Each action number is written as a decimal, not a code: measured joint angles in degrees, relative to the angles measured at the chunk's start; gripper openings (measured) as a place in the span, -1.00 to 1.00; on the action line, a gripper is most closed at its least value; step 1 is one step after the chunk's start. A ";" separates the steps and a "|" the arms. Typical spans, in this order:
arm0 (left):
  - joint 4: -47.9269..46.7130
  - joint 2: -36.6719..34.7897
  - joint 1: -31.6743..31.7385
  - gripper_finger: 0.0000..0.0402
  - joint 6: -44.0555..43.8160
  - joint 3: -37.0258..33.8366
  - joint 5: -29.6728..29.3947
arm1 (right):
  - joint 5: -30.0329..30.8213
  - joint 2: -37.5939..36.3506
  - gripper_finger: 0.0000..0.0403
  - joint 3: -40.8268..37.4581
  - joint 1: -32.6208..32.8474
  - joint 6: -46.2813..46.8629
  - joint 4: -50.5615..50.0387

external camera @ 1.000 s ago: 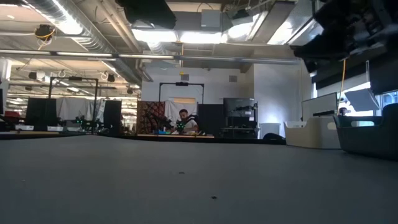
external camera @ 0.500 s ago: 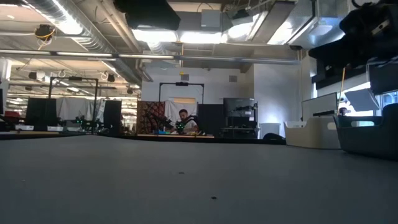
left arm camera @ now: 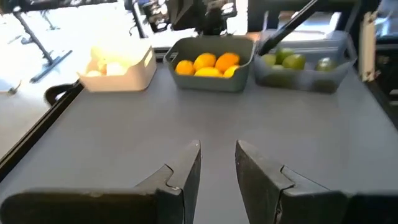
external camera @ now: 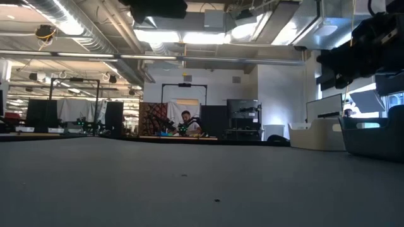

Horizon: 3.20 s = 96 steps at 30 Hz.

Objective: Sort produce into baskets
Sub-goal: Return to Home Position

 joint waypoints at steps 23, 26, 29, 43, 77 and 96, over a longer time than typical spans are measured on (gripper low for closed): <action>29.66 -32.91 8.74 -0.51 2.32 -36.82 13.33 | 0.08 0.06 -0.95 -0.22 0.01 0.16 -0.07; 29.70 -36.85 11.64 -0.51 2.78 -40.22 14.23 | 0.10 0.08 -0.95 -0.22 0.00 0.16 -0.05; 29.74 -41.74 14.02 -0.51 2.43 -43.74 15.38 | 0.13 0.06 -0.95 -0.22 0.00 0.16 -0.07; 9.47 -68.79 15.39 -0.51 -1.60 -50.62 17.37 | 0.32 0.06 -0.95 -0.26 0.00 0.16 -0.16; 3.11 -73.11 17.92 -0.51 -1.42 -51.63 19.64 | 1.09 0.08 -0.95 -0.26 0.01 0.13 -0.14; 3.11 -73.11 17.92 -0.51 -1.34 -51.63 19.64 | 1.13 0.08 -0.95 -0.26 0.01 0.13 -0.18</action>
